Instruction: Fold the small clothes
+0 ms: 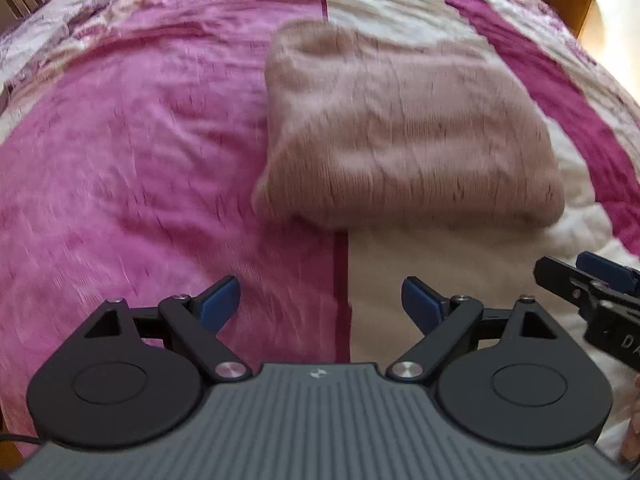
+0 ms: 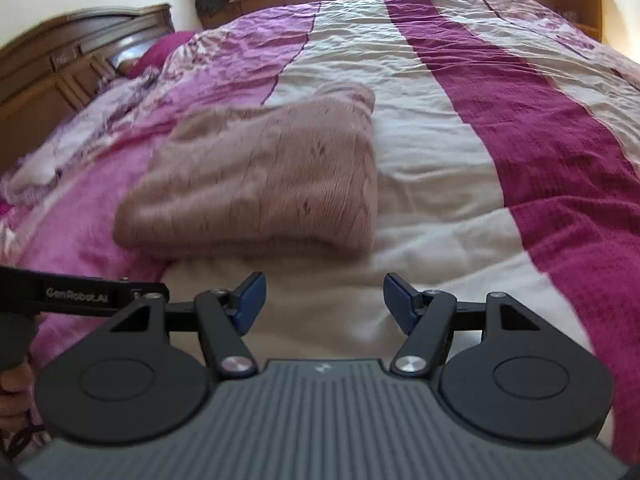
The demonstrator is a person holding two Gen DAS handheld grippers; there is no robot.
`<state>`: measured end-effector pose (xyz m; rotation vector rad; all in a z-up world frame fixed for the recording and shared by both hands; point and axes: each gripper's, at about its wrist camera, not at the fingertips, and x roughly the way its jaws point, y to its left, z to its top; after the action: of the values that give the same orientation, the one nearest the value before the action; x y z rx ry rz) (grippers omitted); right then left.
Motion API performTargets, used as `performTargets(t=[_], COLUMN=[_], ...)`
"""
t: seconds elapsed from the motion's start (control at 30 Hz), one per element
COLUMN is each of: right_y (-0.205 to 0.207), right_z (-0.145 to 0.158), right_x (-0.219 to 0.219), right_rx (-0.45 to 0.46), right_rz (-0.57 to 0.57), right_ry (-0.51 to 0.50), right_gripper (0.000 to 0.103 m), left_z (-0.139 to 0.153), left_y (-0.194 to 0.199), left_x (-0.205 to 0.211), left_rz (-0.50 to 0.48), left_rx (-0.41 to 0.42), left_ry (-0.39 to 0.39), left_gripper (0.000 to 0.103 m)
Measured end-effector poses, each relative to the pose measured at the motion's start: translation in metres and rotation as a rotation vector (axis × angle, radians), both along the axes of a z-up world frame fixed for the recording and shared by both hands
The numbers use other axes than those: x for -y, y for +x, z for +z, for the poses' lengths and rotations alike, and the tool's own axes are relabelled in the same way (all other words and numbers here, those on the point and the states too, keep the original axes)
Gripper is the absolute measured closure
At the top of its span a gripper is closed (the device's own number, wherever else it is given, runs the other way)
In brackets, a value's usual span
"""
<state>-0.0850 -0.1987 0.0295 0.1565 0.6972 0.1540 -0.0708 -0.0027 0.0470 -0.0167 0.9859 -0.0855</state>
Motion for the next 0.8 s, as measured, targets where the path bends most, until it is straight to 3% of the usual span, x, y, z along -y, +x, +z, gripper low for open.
performTargets(t=[0.23,0.8], right_y=[-0.001,-0.004], right_z=[-0.012,-0.016], right_x=[-0.004,-0.009], right_rx=[-0.039,-0.054], right_rz=[-0.019,-0.018], right_ry=[-0.004,-0.02], right_gripper=[0.03,0.028], left_z=[-0.013,-0.018], left_y=[-0.011,-0.012], left_x=[0.01,0.012], left_rz=[0.003,0.004], left_rx=[0.014,0.012], left_ry=[0.066,0.101], left_gripper=[0.011,0.011])
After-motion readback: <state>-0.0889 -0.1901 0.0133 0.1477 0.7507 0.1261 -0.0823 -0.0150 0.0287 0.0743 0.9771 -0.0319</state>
